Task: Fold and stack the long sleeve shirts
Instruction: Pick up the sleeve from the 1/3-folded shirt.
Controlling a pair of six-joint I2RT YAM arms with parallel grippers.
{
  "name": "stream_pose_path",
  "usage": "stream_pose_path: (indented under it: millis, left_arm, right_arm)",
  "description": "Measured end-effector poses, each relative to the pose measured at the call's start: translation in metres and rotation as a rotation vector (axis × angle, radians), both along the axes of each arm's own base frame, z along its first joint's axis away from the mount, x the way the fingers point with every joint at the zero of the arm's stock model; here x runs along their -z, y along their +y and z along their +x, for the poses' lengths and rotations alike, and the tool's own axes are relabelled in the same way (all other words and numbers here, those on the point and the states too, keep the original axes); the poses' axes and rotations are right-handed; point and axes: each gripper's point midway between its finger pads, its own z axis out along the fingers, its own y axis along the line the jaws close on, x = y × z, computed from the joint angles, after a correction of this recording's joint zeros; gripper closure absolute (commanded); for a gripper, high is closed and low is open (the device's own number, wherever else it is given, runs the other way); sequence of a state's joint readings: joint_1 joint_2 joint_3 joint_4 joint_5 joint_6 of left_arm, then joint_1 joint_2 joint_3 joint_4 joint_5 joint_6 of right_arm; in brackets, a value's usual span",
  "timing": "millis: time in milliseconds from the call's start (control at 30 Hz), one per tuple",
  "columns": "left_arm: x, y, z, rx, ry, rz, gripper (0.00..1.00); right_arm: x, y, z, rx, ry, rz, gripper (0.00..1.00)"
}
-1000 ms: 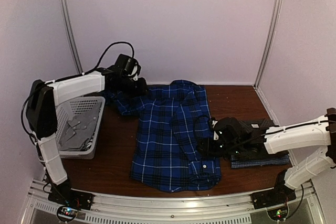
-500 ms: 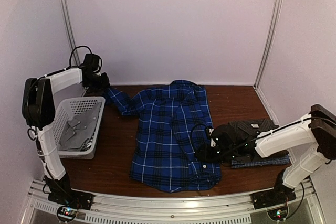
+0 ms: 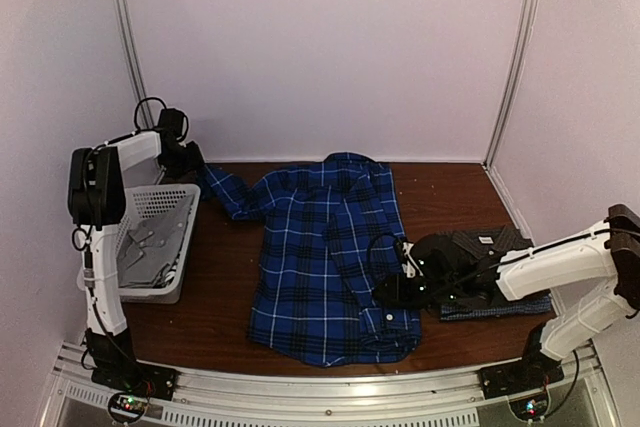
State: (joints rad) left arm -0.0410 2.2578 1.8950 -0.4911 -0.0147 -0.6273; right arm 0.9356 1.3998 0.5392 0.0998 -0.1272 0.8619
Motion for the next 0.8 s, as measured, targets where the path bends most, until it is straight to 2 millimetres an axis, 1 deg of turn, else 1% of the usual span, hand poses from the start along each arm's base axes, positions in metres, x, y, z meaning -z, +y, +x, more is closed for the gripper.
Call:
stream_pose_path:
  millis: [200,300,367,400,467,567,633,700,733,800]
  left_arm:
    - [-0.004,-0.001,0.02,-0.004,-0.037,-0.009,0.4]
    - [0.002,-0.002,0.024,-0.005,-0.033,-0.015,0.41]
    - [0.008,-0.002,0.025,-0.008,-0.025,-0.018,0.44]
    - [0.013,-0.002,0.026,-0.009,-0.018,-0.019,0.47]
    - [0.021,-0.002,0.025,-0.015,-0.004,-0.024,0.56]
    - [0.031,-0.004,0.025,-0.013,0.013,-0.038,0.72]
    - [0.031,-0.007,0.024,-0.004,0.014,-0.05,0.86]
    - [0.028,-0.012,0.026,0.009,0.005,-0.061,0.98]
    - [0.027,-0.014,0.027,0.016,0.001,-0.068,1.0]
    - [0.023,-0.02,0.029,0.039,-0.014,-0.074,1.0]
  right_arm:
    - [-0.013,0.004,0.003,-0.006,-0.015,0.007,0.58]
    - [-0.016,0.005,0.004,-0.013,-0.022,0.006,0.58]
    - [-0.016,0.005,0.004,-0.015,-0.022,0.002,0.58]
    - [-0.015,0.005,0.003,-0.015,-0.02,0.0,0.58]
    - [-0.014,0.004,0.003,-0.016,-0.018,-0.006,0.58]
    - [-0.013,0.003,0.002,-0.017,-0.014,-0.011,0.58]
    - [-0.013,0.002,0.002,-0.017,-0.014,-0.012,0.58]
    - [-0.015,0.002,0.002,-0.017,-0.015,-0.01,0.58]
    - [-0.015,0.002,0.002,-0.017,-0.016,-0.009,0.58]
    - [-0.016,0.002,0.001,-0.017,-0.017,-0.008,0.58]
